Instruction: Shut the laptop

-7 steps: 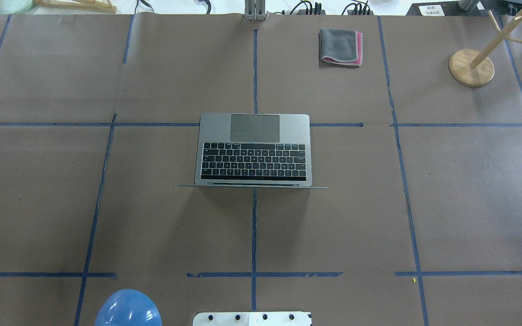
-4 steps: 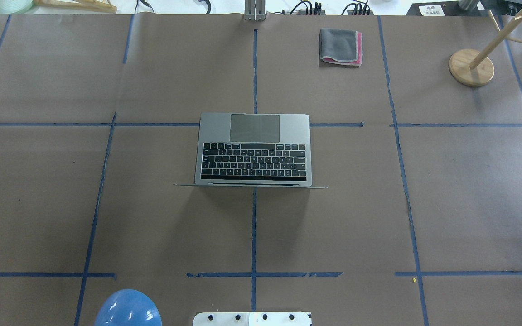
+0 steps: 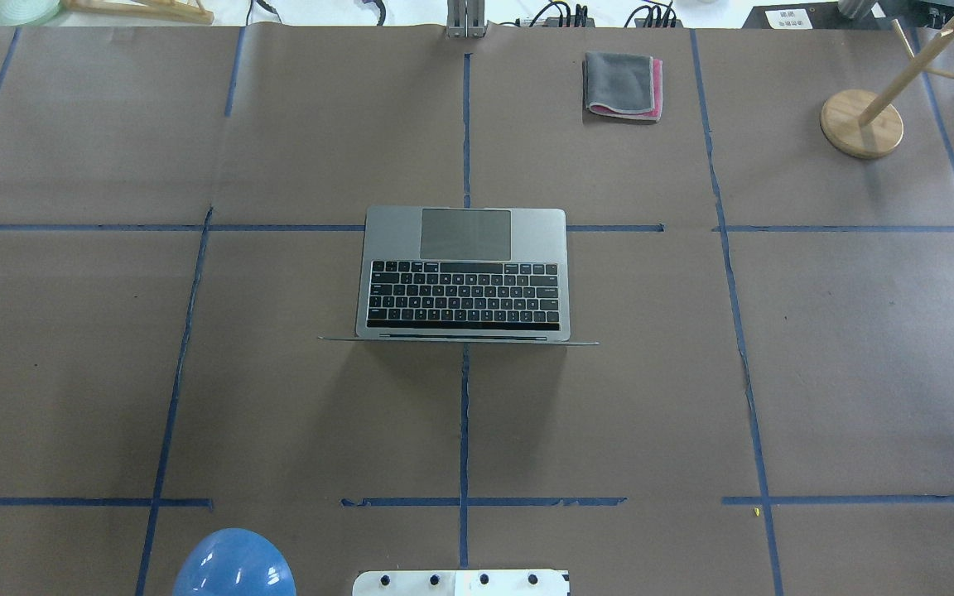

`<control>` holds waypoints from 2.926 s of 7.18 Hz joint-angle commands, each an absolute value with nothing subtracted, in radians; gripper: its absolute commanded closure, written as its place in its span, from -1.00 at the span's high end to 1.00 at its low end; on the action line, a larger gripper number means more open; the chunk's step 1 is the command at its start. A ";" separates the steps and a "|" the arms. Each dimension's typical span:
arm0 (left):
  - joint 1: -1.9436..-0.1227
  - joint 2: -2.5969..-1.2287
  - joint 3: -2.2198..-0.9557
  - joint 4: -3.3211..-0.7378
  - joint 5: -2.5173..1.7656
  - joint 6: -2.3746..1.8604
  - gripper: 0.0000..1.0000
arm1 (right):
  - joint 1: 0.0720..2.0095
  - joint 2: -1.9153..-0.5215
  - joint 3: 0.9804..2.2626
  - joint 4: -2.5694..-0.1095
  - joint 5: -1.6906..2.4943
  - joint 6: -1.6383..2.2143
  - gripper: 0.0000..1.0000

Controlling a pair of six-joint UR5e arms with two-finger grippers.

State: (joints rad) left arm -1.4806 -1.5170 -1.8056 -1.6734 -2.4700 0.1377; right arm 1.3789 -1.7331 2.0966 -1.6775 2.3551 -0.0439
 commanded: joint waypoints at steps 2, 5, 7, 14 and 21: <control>-1.338 -1.455 -1.803 -1.973 -2.477 -0.164 1.00 | 1.260 -1.735 2.138 -1.677 2.370 -0.032 0.97; -1.180 -1.421 -1.796 -2.320 -2.438 -0.587 1.00 | 1.018 -1.769 2.149 -1.205 2.334 0.575 0.97; -1.123 -1.420 -1.847 -2.347 -2.433 -0.737 1.00 | 0.793 -1.787 2.149 -0.928 2.176 0.945 0.97; -0.560 -1.405 -2.009 -2.528 -1.909 -1.248 0.99 | 0.280 -1.731 2.206 -0.765 1.584 1.386 0.72; -0.434 -1.656 -2.008 -2.415 -1.847 -1.361 -0.90 | 0.207 -1.480 2.188 -0.968 1.488 1.453 -0.88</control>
